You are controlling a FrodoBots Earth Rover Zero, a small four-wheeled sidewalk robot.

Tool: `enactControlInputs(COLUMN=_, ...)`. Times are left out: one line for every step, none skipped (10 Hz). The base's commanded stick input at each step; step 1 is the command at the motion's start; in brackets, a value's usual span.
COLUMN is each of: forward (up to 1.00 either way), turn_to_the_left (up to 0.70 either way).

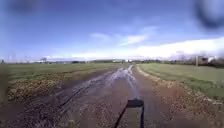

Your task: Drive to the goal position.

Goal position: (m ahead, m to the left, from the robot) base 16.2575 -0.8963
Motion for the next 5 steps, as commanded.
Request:
enactControlInputs(forward=0.70, turn_to_the_left=0.02)
enactControlInputs(forward=0.70, turn_to_the_left=0.05)
enactControlInputs(forward=0.70, turn_to_the_left=0.28)
enactControlInputs(forward=0.70, turn_to_the_left=0.20)
enactControlInputs(forward=0.70, turn_to_the_left=0.00)
